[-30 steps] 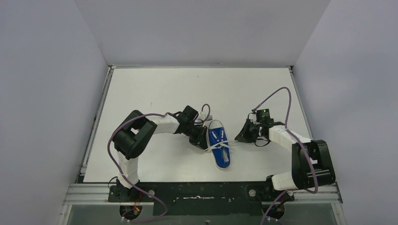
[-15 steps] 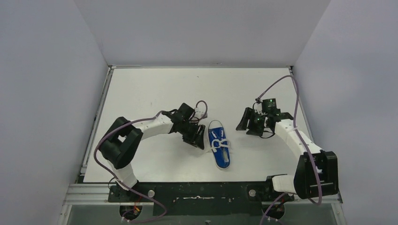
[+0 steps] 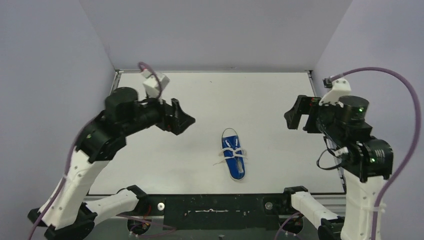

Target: Tie the shoes

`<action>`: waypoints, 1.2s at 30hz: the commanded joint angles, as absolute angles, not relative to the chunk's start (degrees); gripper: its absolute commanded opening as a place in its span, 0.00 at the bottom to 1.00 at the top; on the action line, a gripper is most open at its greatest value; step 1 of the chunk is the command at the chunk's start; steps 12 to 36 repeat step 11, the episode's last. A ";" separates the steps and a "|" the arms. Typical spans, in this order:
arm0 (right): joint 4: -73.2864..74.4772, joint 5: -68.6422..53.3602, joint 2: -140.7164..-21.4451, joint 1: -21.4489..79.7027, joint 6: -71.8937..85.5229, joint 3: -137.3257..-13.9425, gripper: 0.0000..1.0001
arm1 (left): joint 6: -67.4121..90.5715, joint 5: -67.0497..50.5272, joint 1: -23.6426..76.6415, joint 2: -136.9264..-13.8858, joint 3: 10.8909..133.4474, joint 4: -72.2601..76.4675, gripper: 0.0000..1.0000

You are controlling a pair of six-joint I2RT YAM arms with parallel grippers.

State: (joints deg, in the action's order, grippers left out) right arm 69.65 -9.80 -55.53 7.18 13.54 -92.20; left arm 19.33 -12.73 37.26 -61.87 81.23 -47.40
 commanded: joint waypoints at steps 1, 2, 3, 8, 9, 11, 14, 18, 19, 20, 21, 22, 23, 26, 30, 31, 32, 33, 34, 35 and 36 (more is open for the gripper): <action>81.20 -6.64 -53.22 7.44 10.92 -102.77 1.00 | 19.66 -7.59 36.91 -54.80 92.90 -55.70 0.89; 81.19 -6.96 -52.51 7.39 11.23 -103.81 1.00 | 19.66 -7.21 36.91 -54.16 94.86 -56.97 0.89; 81.32 -6.96 -51.93 7.33 11.48 -104.91 1.00 | 19.56 -6.23 36.91 -53.65 96.81 -58.38 0.89; 83.68 -6.42 -51.76 7.45 11.17 -108.90 1.00 | 18.55 -1.31 36.91 -51.29 101.82 -63.63 0.89; 83.64 -5.97 -51.29 7.35 11.25 -108.85 1.00 | 18.58 -0.59 36.91 -50.80 101.64 -64.06 0.89; 83.04 -6.13 -50.69 7.51 11.34 -108.68 1.00 | 19.23 1.00 36.89 -49.87 101.03 -64.33 0.89; 83.04 -6.13 -50.69 7.51 11.34 -108.68 1.00 | 19.23 1.00 36.89 -49.87 101.03 -64.33 0.89; 83.04 -6.13 -50.69 7.51 11.34 -108.68 1.00 | 19.23 1.00 36.89 -49.87 101.03 -64.33 0.89; 83.04 -6.13 -50.69 7.51 11.34 -108.68 1.00 | 19.23 1.00 36.89 -49.87 101.03 -64.33 0.89; 83.04 -6.13 -50.69 7.51 11.34 -108.68 1.00 | 19.23 1.00 36.89 -49.87 101.03 -64.33 0.89; 83.04 -6.13 -50.69 7.51 11.34 -108.68 1.00 | 19.23 1.00 36.89 -49.87 101.03 -64.33 0.89; 83.04 -6.13 -50.69 7.51 11.34 -108.68 1.00 | 19.23 1.00 36.89 -49.87 101.03 -64.33 0.89; 83.04 -6.13 -50.69 7.51 11.34 -108.68 1.00 | 19.23 1.00 36.89 -49.87 101.03 -64.33 0.89; 83.04 -6.13 -50.69 7.51 11.34 -108.68 1.00 | 19.23 1.00 36.89 -49.87 101.03 -64.33 0.89; 83.04 -6.13 -50.69 7.51 11.34 -108.68 1.00 | 19.23 1.00 36.89 -49.87 101.03 -64.33 0.89; 83.04 -6.13 -50.69 7.51 11.34 -108.68 1.00 | 19.23 1.00 36.89 -49.87 101.03 -64.33 0.89; 83.04 -6.13 -50.69 7.51 11.34 -108.68 1.00 | 19.23 1.00 36.89 -49.87 101.03 -64.33 0.89; 83.04 -6.13 -50.69 7.51 11.34 -108.68 1.00 | 19.23 1.00 36.89 -49.87 101.03 -64.33 0.89; 83.04 -6.13 -50.69 7.51 11.34 -108.68 1.00 | 19.23 1.00 36.89 -49.87 101.03 -64.33 0.89; 83.04 -6.13 -50.69 7.51 11.34 -108.68 1.00 | 19.23 1.00 36.89 -49.87 101.03 -64.33 0.89; 83.04 -6.13 -50.69 7.51 11.34 -108.68 1.00 | 19.23 1.00 36.89 -49.87 101.03 -64.33 0.89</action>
